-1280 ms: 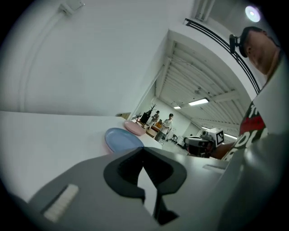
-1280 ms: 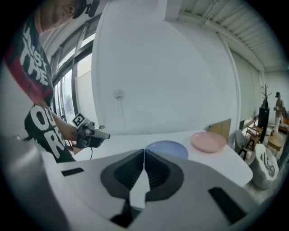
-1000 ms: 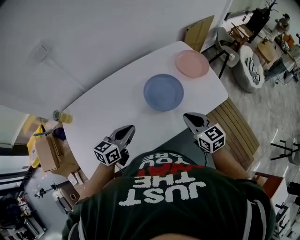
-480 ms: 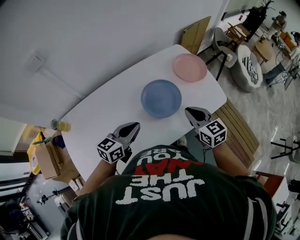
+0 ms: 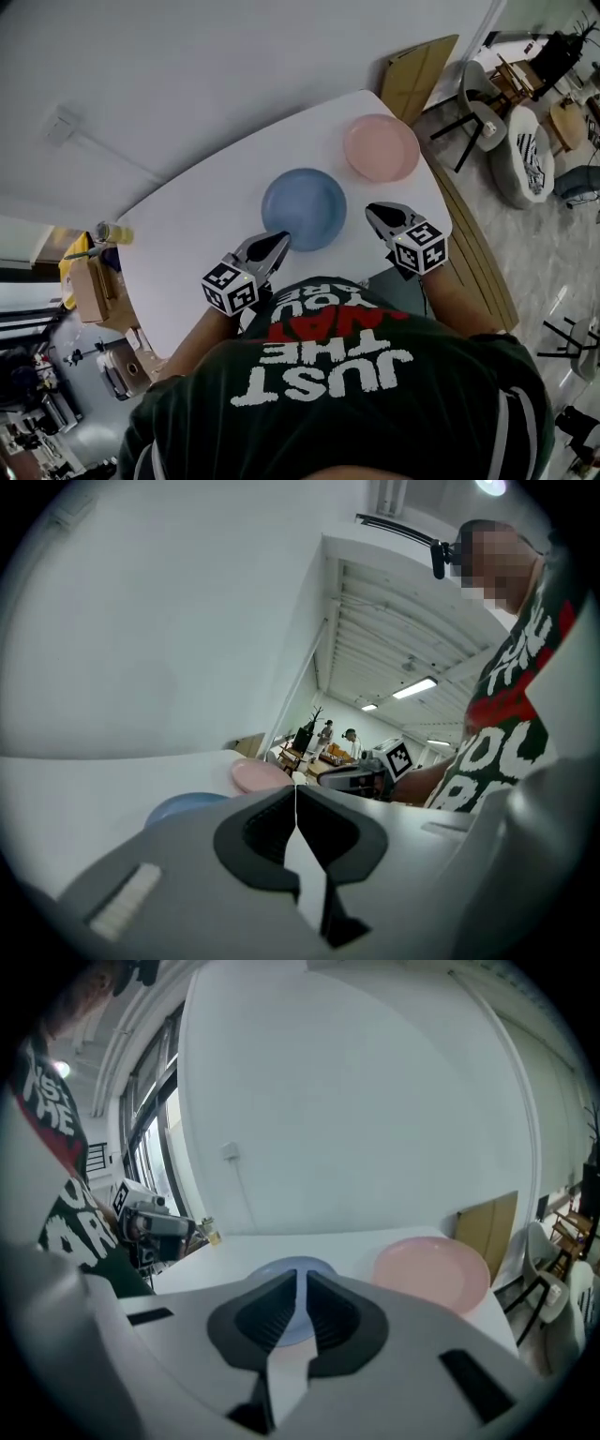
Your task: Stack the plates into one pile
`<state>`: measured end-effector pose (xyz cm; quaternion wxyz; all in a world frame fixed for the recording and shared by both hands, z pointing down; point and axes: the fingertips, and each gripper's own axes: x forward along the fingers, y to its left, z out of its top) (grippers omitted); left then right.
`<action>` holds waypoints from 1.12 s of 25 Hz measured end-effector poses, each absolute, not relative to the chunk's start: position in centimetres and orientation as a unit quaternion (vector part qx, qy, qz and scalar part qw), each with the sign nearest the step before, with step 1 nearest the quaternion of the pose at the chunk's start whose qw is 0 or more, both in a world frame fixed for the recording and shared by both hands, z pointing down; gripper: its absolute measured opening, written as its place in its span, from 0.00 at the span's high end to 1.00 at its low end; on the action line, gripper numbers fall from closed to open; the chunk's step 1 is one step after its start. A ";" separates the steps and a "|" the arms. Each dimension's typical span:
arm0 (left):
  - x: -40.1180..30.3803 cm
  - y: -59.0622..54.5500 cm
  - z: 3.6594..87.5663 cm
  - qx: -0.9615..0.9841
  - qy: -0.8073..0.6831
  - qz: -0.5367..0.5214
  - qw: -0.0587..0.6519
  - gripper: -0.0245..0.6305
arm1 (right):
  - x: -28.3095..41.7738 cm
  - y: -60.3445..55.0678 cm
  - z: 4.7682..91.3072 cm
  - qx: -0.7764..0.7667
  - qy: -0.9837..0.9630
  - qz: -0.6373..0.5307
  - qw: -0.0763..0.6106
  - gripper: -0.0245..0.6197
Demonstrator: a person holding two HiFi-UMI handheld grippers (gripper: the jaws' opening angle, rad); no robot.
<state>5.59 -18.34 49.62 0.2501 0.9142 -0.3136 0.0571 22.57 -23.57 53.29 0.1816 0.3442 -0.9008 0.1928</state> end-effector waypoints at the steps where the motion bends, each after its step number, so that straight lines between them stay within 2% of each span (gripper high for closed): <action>1: 5.2 -18.6 49.4 0.915 -0.317 0.059 0.242 0.95 | 22.1 -24.1 54.0 0.340 -0.901 0.195 0.188 0.95; 8: 2.0 -20.1 50.2 0.913 -0.338 0.069 0.219 0.95 | 18.8 -26.6 60.9 0.348 -0.870 0.255 0.238 0.94; 11: 1.3 -20.8 50.5 0.911 -0.344 0.066 0.219 0.95 | 18.1 -27.5 63.2 0.351 -0.855 0.278 0.262 0.80; 14: 1.0 -20.9 50.6 0.910 -0.345 0.066 0.223 0.95 | 17.9 -28.9 65.5 0.363 -0.836 0.301 0.282 0.75; 17: 0.7 -20.9 51.5 0.907 -0.345 0.077 0.230 0.95 | 17.7 -29.9 68.2 0.376 -0.816 0.324 0.297 0.73; 24: -0.1 -20.5 52.4 0.899 -0.353 0.087 0.244 0.95 | 17.8 -32.7 68.8 0.412 -0.803 0.340 0.266 0.74; 28: -0.5 -20.3 52.9 0.896 -0.354 0.090 0.252 0.95 | 17.9 -31.5 71.5 0.398 -0.783 0.357 0.318 0.72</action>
